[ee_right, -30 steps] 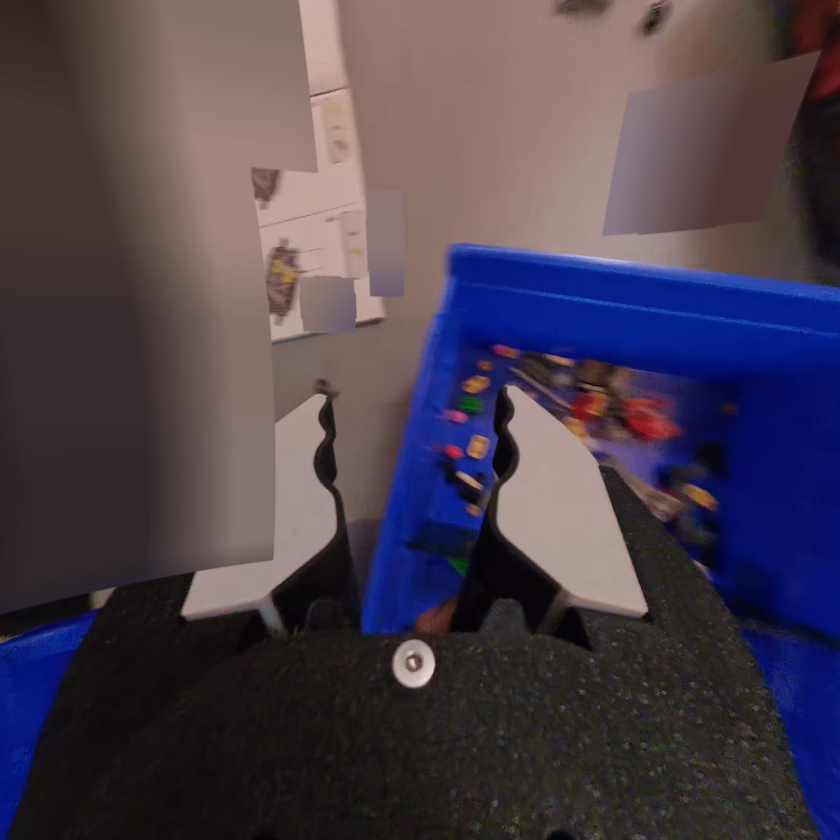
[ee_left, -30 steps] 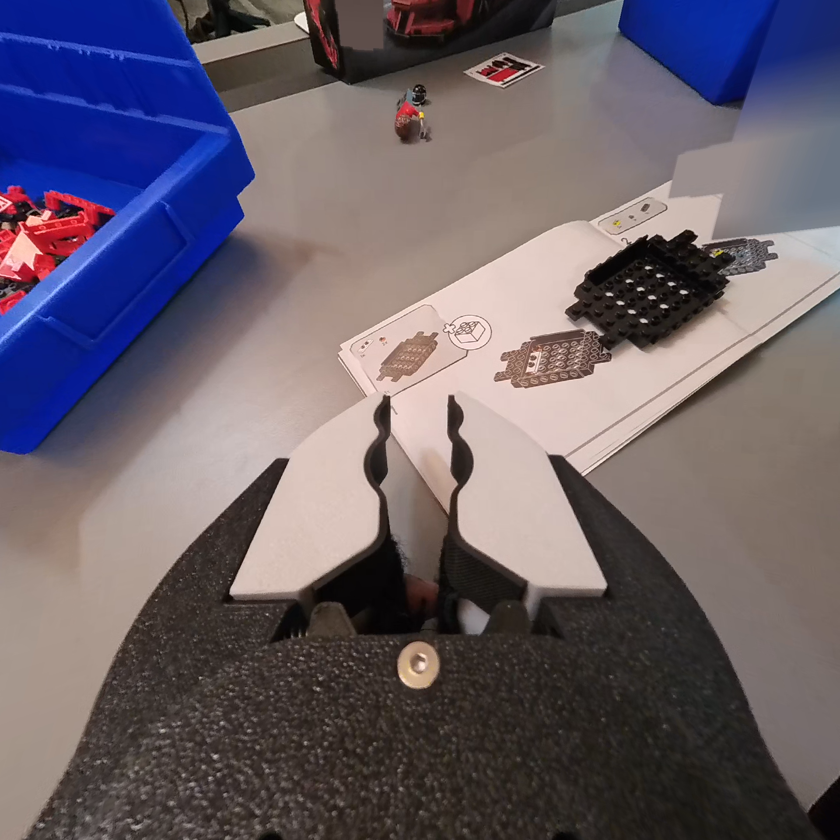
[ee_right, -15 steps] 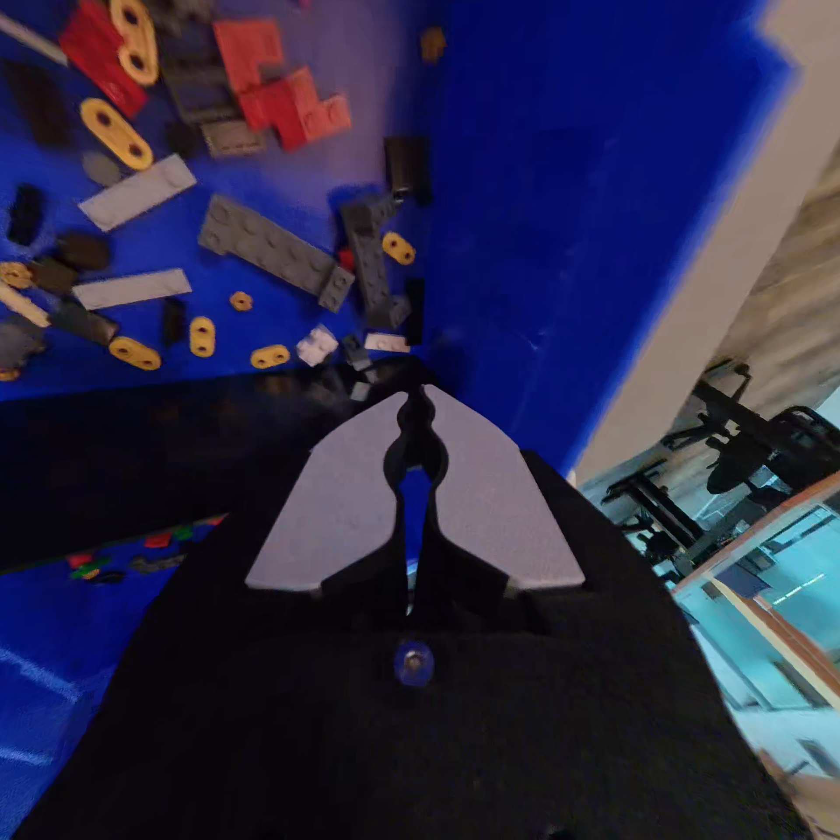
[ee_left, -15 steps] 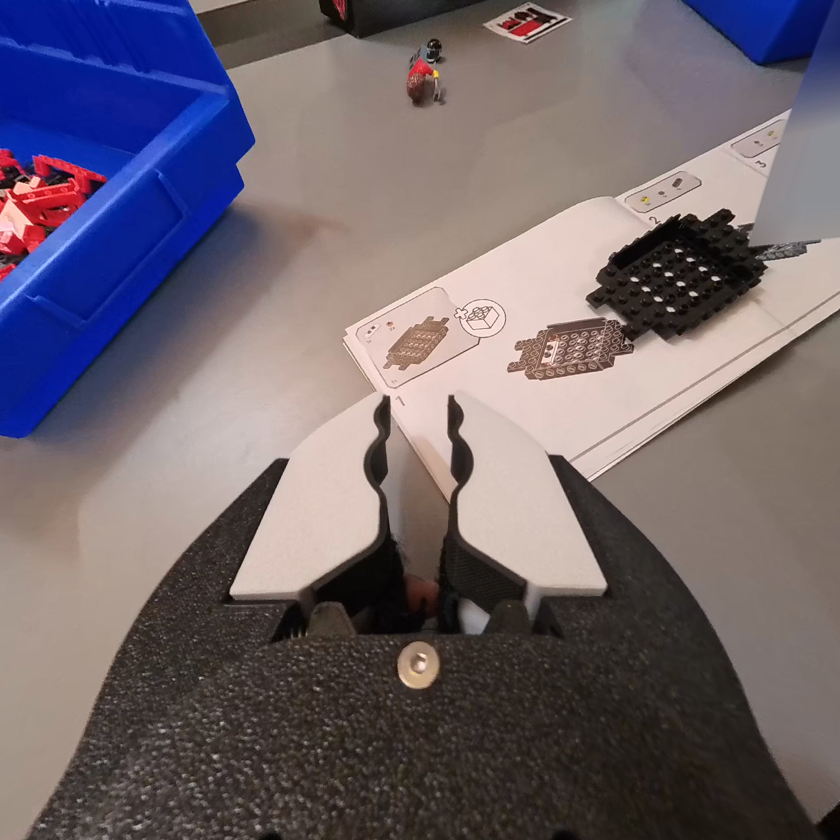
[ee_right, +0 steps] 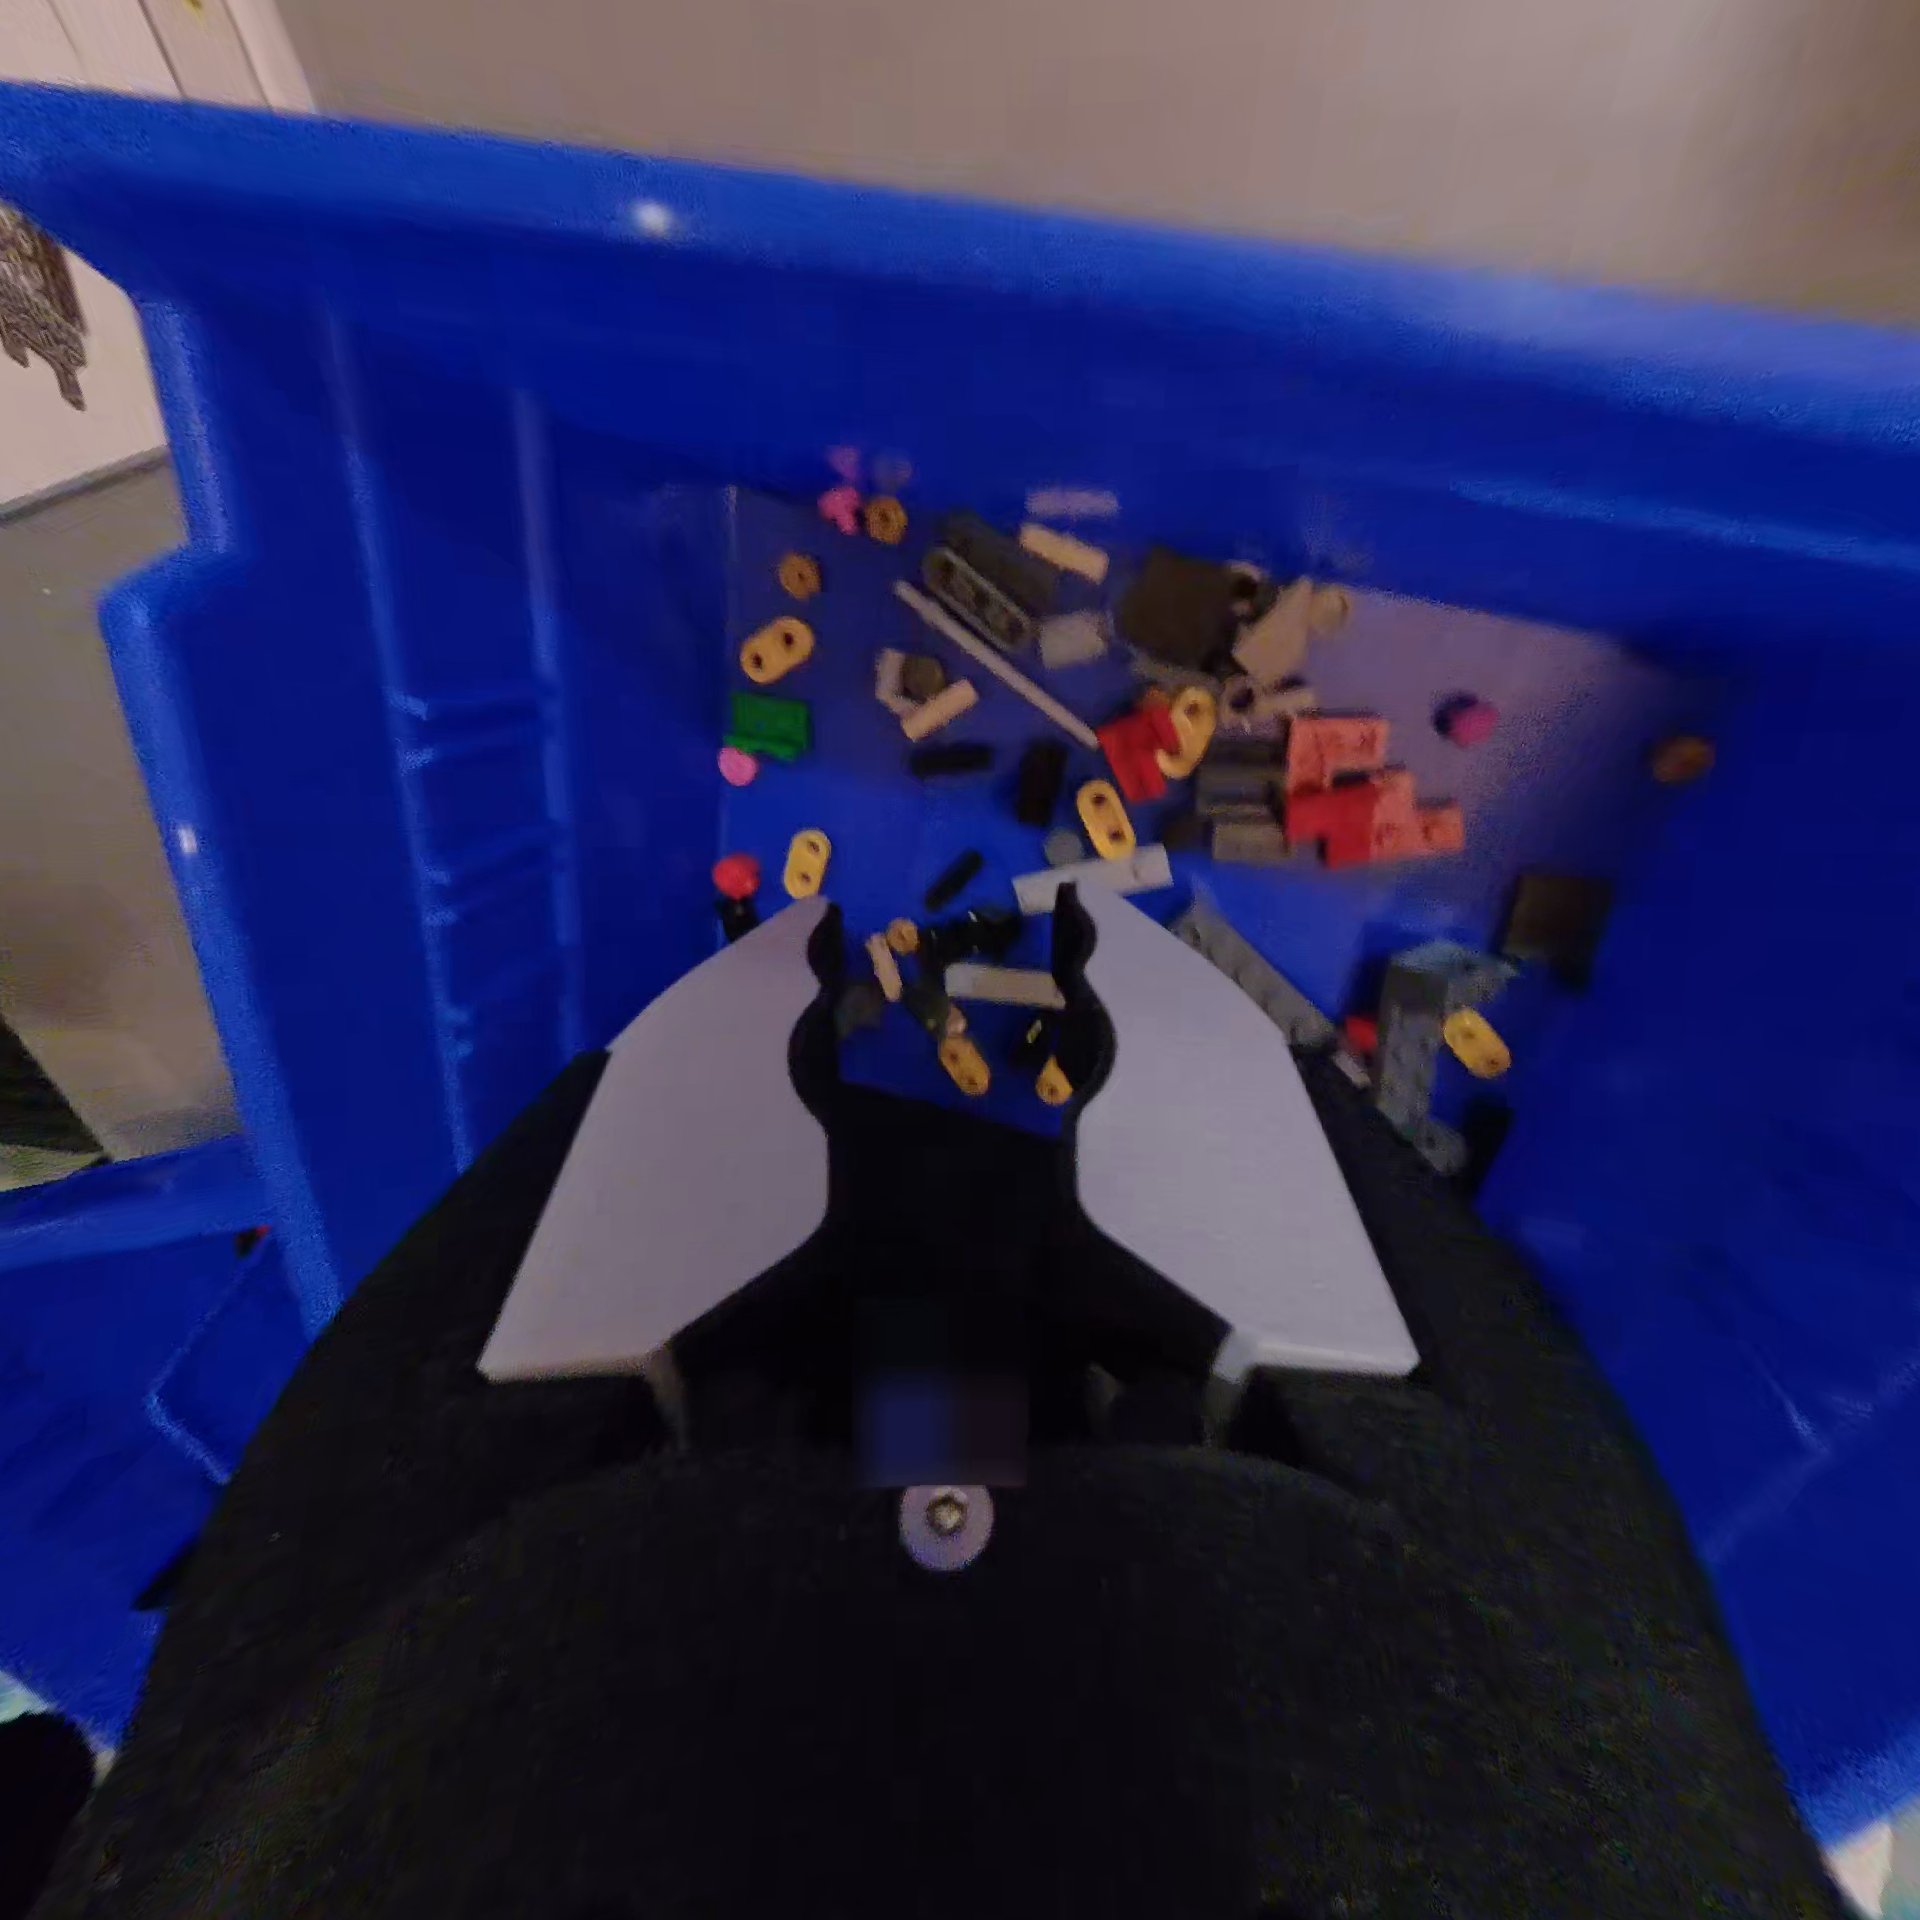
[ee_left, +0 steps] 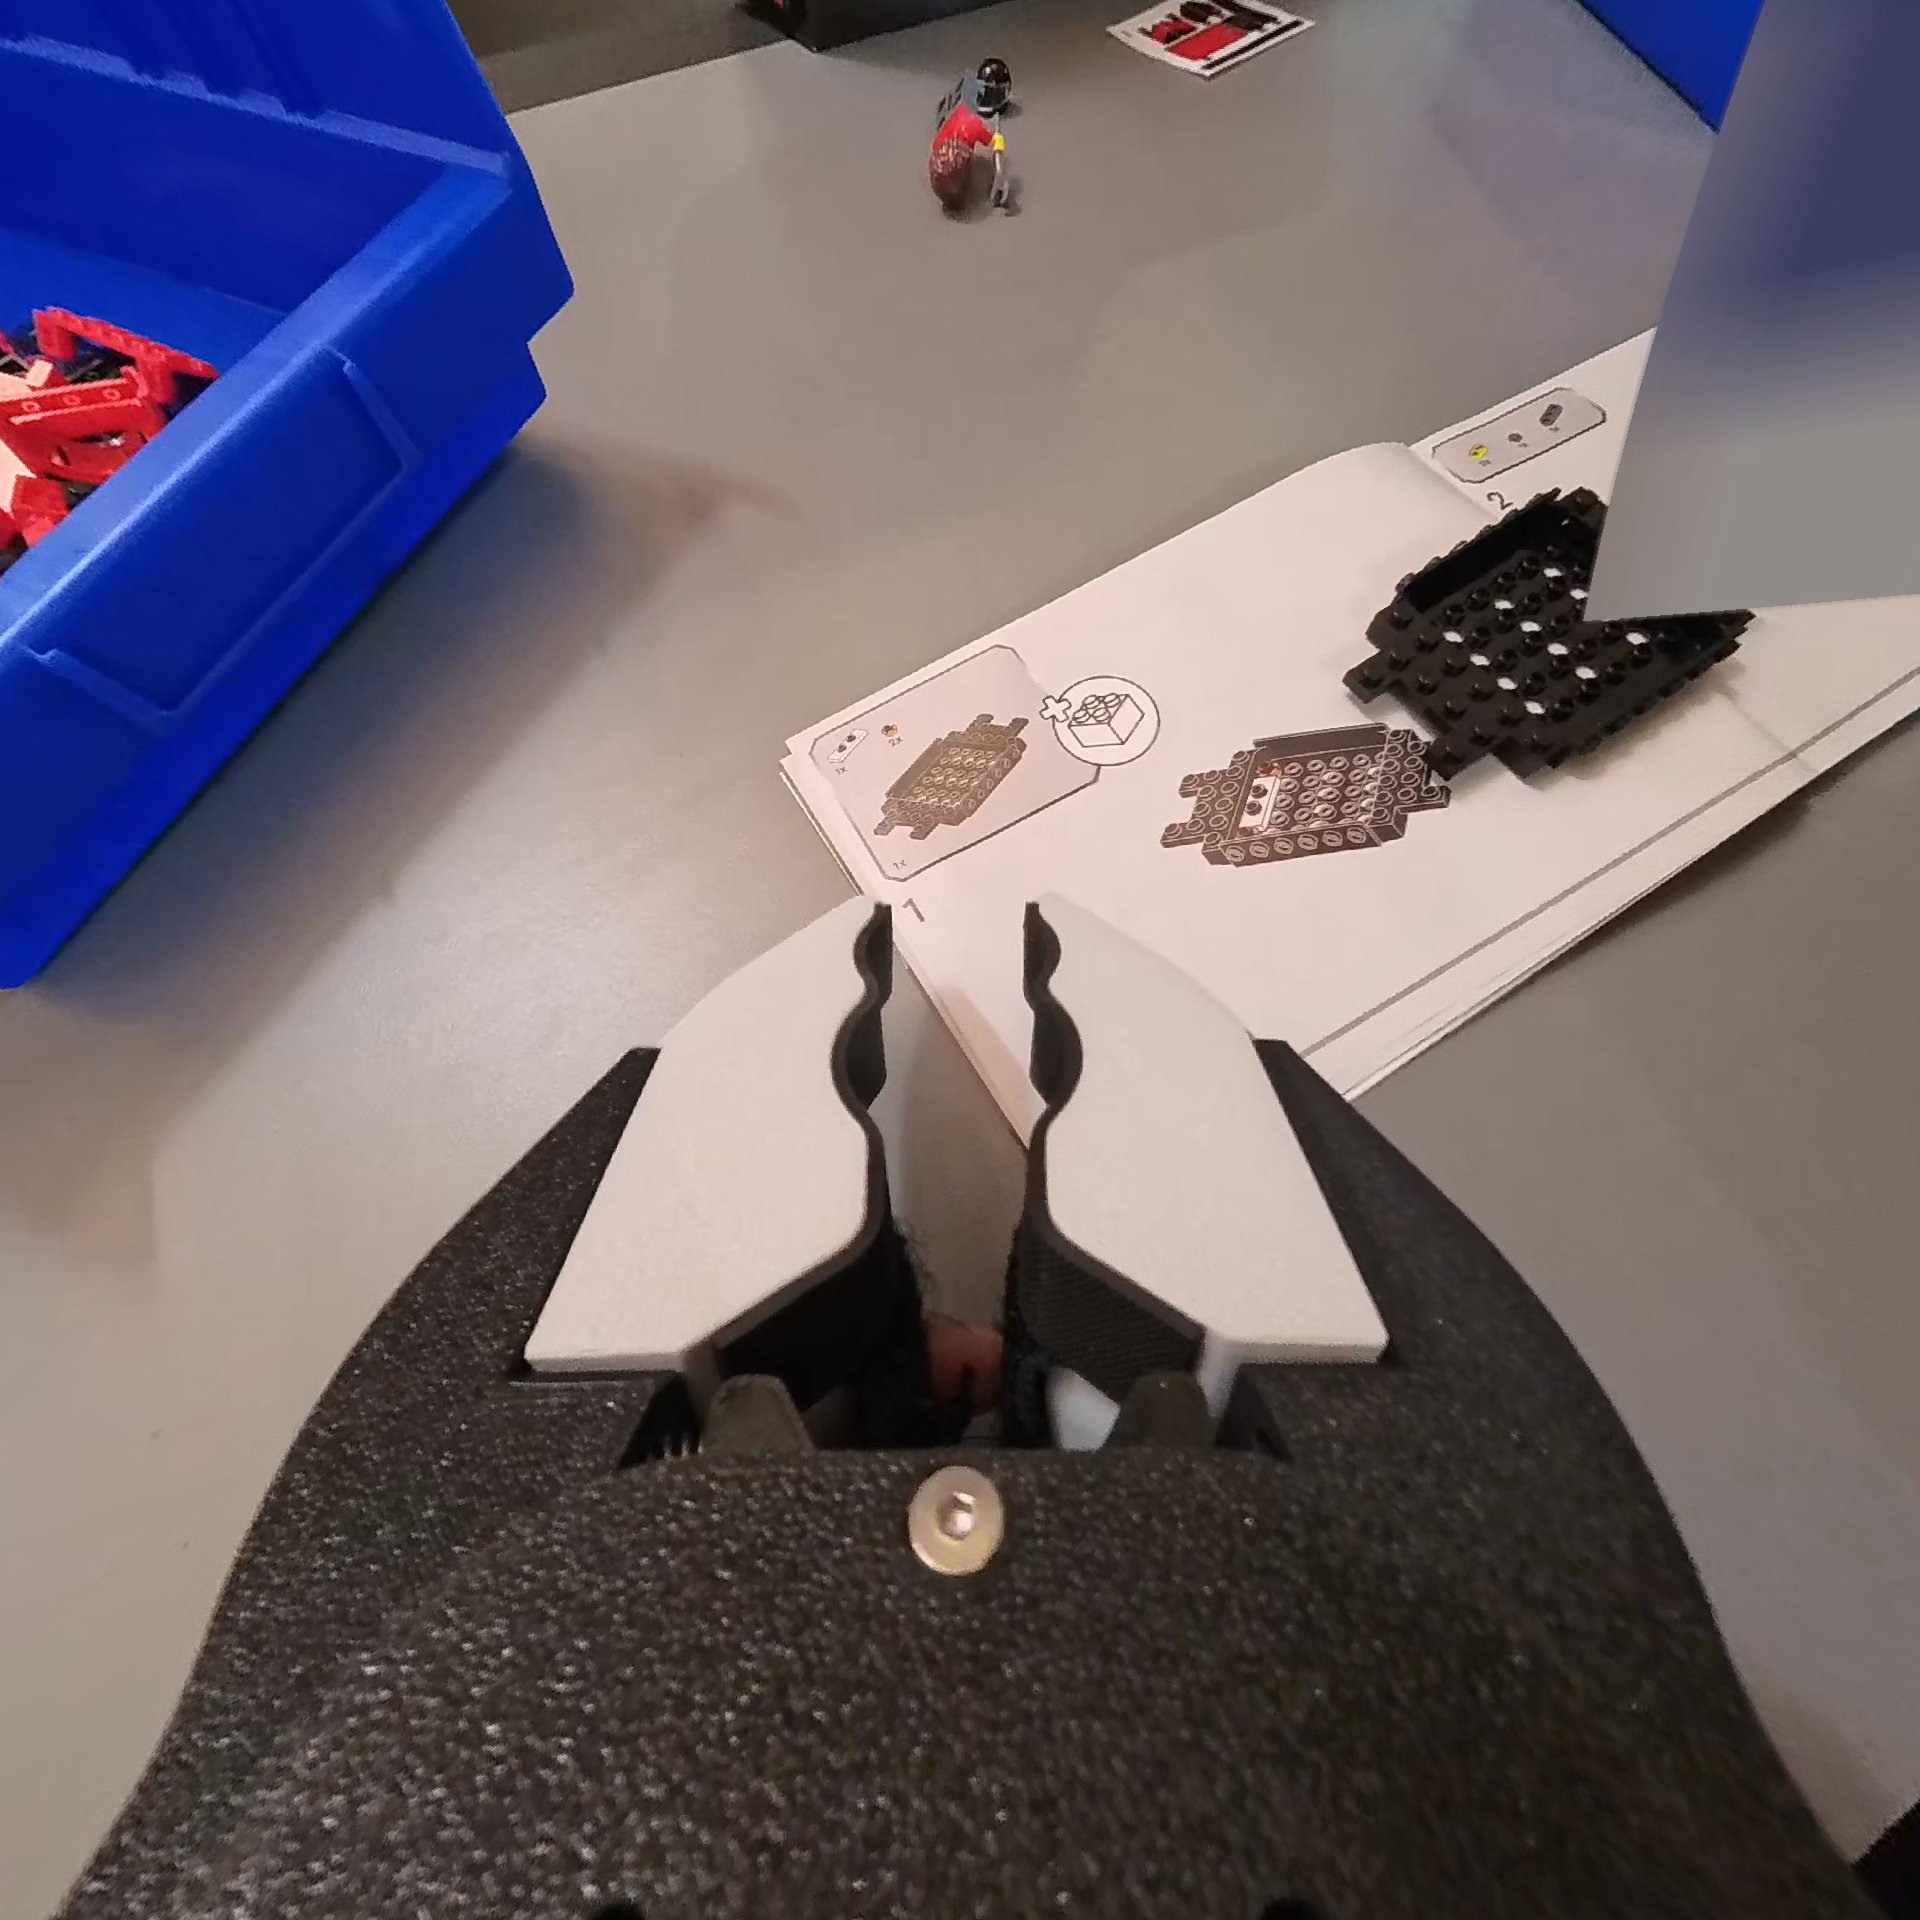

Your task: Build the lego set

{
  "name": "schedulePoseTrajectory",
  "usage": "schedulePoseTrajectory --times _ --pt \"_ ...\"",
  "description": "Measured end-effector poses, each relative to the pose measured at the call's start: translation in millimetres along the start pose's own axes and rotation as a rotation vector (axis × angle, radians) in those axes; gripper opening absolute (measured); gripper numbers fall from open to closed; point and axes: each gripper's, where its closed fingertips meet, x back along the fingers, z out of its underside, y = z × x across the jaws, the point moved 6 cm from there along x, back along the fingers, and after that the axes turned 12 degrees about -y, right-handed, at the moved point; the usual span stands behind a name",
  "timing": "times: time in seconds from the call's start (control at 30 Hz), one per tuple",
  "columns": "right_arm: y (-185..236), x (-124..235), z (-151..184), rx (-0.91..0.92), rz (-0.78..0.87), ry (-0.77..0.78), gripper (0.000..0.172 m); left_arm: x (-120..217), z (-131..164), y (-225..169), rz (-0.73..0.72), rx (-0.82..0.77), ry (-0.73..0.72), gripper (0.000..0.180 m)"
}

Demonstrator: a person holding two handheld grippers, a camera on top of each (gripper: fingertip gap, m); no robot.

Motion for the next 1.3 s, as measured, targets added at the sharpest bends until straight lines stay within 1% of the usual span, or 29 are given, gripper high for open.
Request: schedulePoseTrajectory --times 0.17,0.2,0.23,0.27,0.3,0.33,0.37,0.43,0.47,0.53,0.57,0.6,0.63,0.67,0.7,0.77,0.83,0.93,1.0,1.2,1.3 --pt "16 -28 -2 0.107 -0.006 0.067 0.063 -1 1 0 0.000 -0.004 0.019 0.023" --pt "16 -29 -4 0.115 0.011 0.069 0.061 -2 2 0 0.002 0.000 0.027 0.023" --pt "16 -30 -7 0.119 0.026 0.061 0.067 -3 2 0 0.003 0.004 0.034 0.023" --pt "17 -31 -9 0.115 0.031 0.061 0.067 -3 3 0 0.005 0.005 0.040 0.023" --pt "14 -32 -10 0.121 0.059 0.065 0.062 -3 3 0 0.005 0.004 0.042 0.023" --pt "11 -33 -11 0.136 0.105 0.067 0.060 -3 3 0 0.003 0.000 0.041 0.023" --pt "7 -33 -11 0.151 0.148 0.075 0.051 -3 3 0 0.001 -0.005 0.038 0.023" --pt "-3 -32 -9 0.162 0.234 0.109 0.050 -2 2 -1 -0.005 -0.015 0.029 0.023" --pt "-5 -30 -8 0.162 0.250 0.115 0.050 -2 2 -1 -0.006 -0.017 0.026 0.023" --pt "-9 -19 -6 0.150 0.245 0.096 0.043 -1 1 -1 -0.006 -0.017 0.018 0.023" --pt "-15 -8 -4 0.135 0.271 0.097 0.039 -1 1 -1 -0.005 -0.017 0.015 0.023" --pt "-24 4 0 0.120 0.325 0.114 0.026 -1 1 -1 -0.003 -0.015 0.014 0.023" --pt "-36 18 5 0.108 0.404 0.144 0.004 -1 1 -1 -0.002 -0.013 0.013 0.023" --pt "-48 31 11 0.105 0.489 0.190 0.000 -1 1 -1 0.000 -0.011 0.011 0.023" --pt "-58 41 18 0.107 0.546 0.257 0.000 -1 1 -1 0.001 -0.009 0.010 0.023" --pt "-67 46 30 0.099 0.569 0.388 0.000 0 0 -1 0.001 -0.011 0.005 0.023" --pt "-71 35 32 0.075 0.530 0.417 0.000 0 0 -1 -0.003 -0.013 0.003 0.023" --pt "-78 25 36 0.042 0.565 0.523 0.000 0 0 -1 -0.009 -0.021 -0.001 0.023" --pt "-76 18 34 -0.009 0.536 0.494 0.000 1 0 -2 -0.009 -0.031 -0.008 0.023" --pt "-75 11 33 -0.140 0.547 0.475 0.000 2 -1 -2 -0.005 -0.025 -0.020 0.023" --pt "-77 10 36 -0.201 0.553 0.431 0.000 3 -2 -2 -0.010 -0.037 -0.035 0.023"
